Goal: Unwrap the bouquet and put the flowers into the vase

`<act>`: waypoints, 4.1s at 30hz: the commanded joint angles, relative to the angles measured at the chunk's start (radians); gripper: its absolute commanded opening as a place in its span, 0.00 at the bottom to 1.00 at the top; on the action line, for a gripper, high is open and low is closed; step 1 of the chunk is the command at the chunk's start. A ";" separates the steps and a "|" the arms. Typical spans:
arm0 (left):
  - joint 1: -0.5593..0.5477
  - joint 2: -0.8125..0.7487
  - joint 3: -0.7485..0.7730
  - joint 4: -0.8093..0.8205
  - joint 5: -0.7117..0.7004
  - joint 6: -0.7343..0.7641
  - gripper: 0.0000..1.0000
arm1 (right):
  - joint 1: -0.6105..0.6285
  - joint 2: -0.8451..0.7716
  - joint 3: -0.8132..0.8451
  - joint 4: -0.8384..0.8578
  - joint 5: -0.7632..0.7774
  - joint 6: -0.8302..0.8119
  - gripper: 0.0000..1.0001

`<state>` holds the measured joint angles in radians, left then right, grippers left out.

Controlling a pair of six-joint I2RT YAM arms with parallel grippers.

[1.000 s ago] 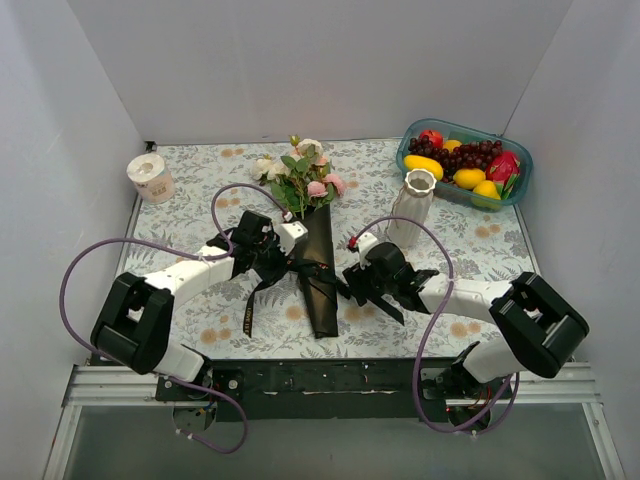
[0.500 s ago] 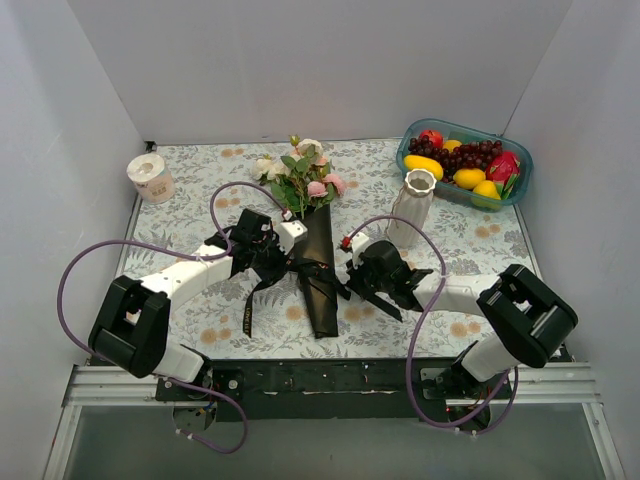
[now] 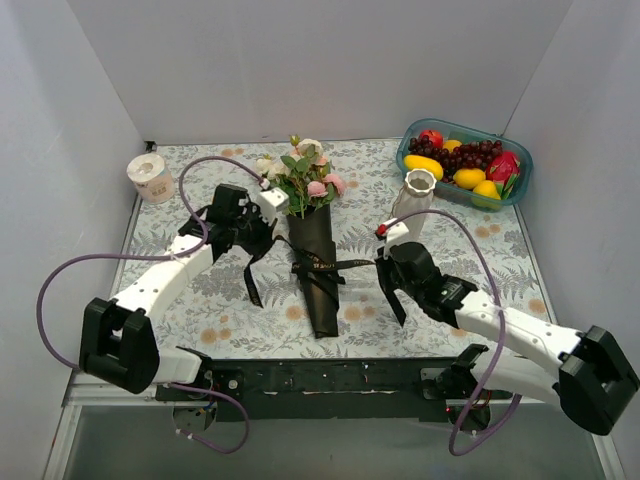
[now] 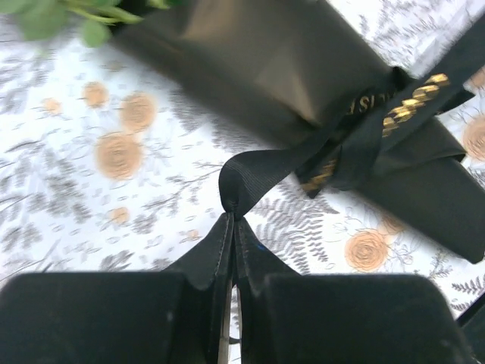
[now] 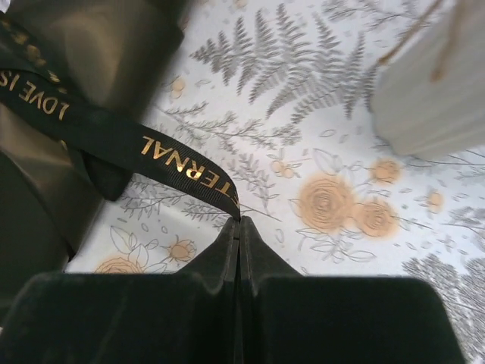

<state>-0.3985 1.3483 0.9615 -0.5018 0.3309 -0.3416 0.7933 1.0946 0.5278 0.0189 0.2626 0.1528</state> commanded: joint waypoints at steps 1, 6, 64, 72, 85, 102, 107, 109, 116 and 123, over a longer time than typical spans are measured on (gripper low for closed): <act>0.134 -0.092 0.057 -0.049 0.017 0.006 0.00 | 0.003 -0.142 0.061 -0.138 0.214 0.060 0.01; 0.303 -0.132 0.059 -0.104 0.031 0.076 0.00 | 0.003 -0.219 0.121 -0.296 0.358 0.148 0.01; 0.294 0.680 0.560 -0.399 0.880 0.489 0.98 | -0.009 -0.302 0.258 -0.338 0.369 0.031 0.97; 0.234 0.675 0.554 -0.149 0.806 0.303 0.98 | -0.006 -0.283 0.229 -0.287 0.326 0.019 0.95; 0.224 0.723 0.580 -0.216 0.758 0.367 0.83 | -0.006 -0.292 0.222 -0.261 0.297 -0.004 0.95; 0.211 0.742 0.612 -0.333 0.783 0.448 0.63 | -0.006 -0.315 0.218 -0.270 0.302 0.016 0.94; 0.201 0.781 0.674 -0.376 0.778 0.446 0.36 | -0.008 -0.309 0.227 -0.289 0.311 0.030 0.93; 0.199 0.782 0.690 -0.397 0.781 0.449 0.15 | -0.006 -0.302 0.236 -0.293 0.319 0.028 0.93; 0.185 0.740 0.689 -0.380 0.746 0.418 0.00 | -0.006 -0.289 0.251 -0.313 0.343 0.048 0.93; 0.184 0.716 0.767 -0.474 0.761 0.421 0.00 | -0.008 -0.334 0.244 -0.315 0.342 0.060 0.93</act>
<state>-0.2077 2.1338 1.6646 -0.9192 1.0691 0.0769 0.7811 0.7990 0.7406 -0.3092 0.5846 0.1963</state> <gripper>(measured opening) 0.010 0.929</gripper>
